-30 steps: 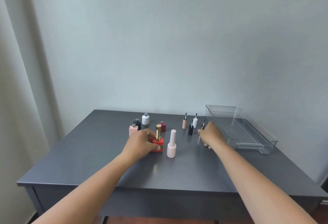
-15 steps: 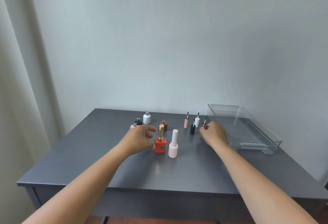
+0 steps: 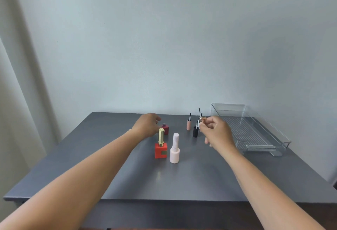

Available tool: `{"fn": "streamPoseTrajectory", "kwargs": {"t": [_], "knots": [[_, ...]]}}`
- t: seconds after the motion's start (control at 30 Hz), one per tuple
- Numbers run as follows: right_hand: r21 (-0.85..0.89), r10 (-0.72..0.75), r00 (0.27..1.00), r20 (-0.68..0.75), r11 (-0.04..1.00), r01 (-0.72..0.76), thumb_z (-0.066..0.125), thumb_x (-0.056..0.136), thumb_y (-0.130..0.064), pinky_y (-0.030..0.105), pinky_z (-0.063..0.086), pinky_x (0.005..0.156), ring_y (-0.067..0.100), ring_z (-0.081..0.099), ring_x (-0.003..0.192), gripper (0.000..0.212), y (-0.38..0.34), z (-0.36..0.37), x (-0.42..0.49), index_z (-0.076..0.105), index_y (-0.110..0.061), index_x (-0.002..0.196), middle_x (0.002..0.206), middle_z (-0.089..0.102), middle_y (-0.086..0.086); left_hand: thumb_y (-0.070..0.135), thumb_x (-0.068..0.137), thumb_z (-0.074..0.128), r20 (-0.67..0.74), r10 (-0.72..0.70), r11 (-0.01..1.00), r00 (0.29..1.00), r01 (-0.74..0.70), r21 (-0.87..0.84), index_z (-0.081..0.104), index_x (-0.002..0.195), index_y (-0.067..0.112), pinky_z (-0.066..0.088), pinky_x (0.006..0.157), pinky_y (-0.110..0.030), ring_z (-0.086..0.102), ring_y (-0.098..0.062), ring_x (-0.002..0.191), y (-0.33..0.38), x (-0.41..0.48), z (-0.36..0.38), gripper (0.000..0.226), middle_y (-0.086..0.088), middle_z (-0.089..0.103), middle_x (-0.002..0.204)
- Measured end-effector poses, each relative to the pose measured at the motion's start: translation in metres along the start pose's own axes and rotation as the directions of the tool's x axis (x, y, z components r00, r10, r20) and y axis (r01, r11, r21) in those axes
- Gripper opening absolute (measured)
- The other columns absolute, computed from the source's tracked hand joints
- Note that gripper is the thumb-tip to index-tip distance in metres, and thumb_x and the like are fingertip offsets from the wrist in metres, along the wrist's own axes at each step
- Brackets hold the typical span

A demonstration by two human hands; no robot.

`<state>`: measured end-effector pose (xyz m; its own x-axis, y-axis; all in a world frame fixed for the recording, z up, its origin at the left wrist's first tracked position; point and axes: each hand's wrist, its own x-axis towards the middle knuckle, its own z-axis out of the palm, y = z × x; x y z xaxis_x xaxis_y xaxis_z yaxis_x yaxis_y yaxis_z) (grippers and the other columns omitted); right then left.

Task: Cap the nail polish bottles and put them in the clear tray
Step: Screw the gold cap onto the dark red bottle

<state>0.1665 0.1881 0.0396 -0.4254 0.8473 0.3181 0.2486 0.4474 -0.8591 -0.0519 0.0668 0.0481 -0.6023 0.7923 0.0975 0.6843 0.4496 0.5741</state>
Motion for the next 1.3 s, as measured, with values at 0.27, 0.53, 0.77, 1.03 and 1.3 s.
{"fn": "streamPoseTrajectory", "kwargs": {"t": [0.27, 0.53, 0.77, 1.03, 1.3], "knots": [[0.167, 0.033, 0.999, 0.033, 0.985, -0.038, 0.064, 0.085, -0.027, 0.023, 0.042, 0.039, 0.010, 0.054, 0.037, 0.002, 0.006, 0.003, -0.001, 0.065, -0.026, 0.084, 0.070, 0.069, -0.008, 0.029, 0.076, 0.080, 0.025, -0.019, 0.995, 0.999, 0.017, 0.101, 0.074, 0.104, 0.015, 0.051, 0.080, -0.031, 0.064, -0.025, 0.103, 0.005, 0.014, 0.016, 0.033, -0.006, 0.074, 0.103], [0.323, 0.018, 0.998, 0.064, 0.946, -0.038, 0.059, 0.093, -0.021, 0.023, 0.042, 0.040, 0.007, 0.051, 0.042, 0.011, -0.007, 0.002, -0.005, 0.069, -0.024, 0.098, 0.072, 0.065, -0.001, 0.015, 0.074, 0.076, -0.092, -0.050, 0.932, 0.994, 0.014, -0.361, 0.061, 0.080, 0.013, 0.050, 0.051, -0.023, 0.067, -0.024, 0.068, 0.015, 0.003, -0.005, 0.017, -0.002, 0.069, 0.081], [0.456, -0.092, 0.994, 0.065, 0.888, 0.053, 0.064, 0.091, -0.013, 0.022, 0.041, 0.039, 0.009, 0.049, 0.041, 0.008, -0.051, -0.002, -0.014, 0.068, -0.020, 0.089, 0.064, 0.062, 0.002, 0.011, 0.074, 0.081, -0.169, 0.045, 0.837, 0.985, -0.129, -0.531, 0.070, 0.090, 0.021, 0.058, 0.056, -0.031, 0.070, -0.021, 0.079, 0.031, -0.029, -0.038, 0.022, -0.002, 0.075, 0.093], [0.264, -0.216, 0.976, 0.001, 0.942, 0.208, 0.064, 0.092, -0.021, 0.025, 0.047, 0.046, 0.009, 0.050, 0.045, 0.009, -0.076, -0.001, -0.028, 0.069, -0.028, 0.091, 0.069, 0.062, -0.007, 0.011, 0.074, 0.080, -0.244, 0.118, 0.876, 0.963, -0.217, -0.431, 0.073, 0.088, 0.030, 0.053, 0.050, -0.019, 0.066, -0.007, 0.074, 0.037, -0.060, -0.050, 0.024, 0.009, 0.072, 0.090], [0.178, -0.261, 0.965, -0.007, 0.949, 0.258, 0.064, 0.092, -0.020, 0.028, 0.048, 0.066, 0.011, 0.055, 0.065, 0.010, -0.084, -0.001, -0.034, 0.070, -0.022, 0.099, 0.079, 0.063, -0.005, 0.011, 0.074, 0.080, -0.261, 0.151, 0.894, 0.954, -0.244, -0.375, 0.076, 0.090, 0.029, 0.058, 0.056, -0.027, 0.066, -0.004, 0.072, 0.038, -0.072, -0.056, 0.024, 0.014, 0.074, 0.086]]}}
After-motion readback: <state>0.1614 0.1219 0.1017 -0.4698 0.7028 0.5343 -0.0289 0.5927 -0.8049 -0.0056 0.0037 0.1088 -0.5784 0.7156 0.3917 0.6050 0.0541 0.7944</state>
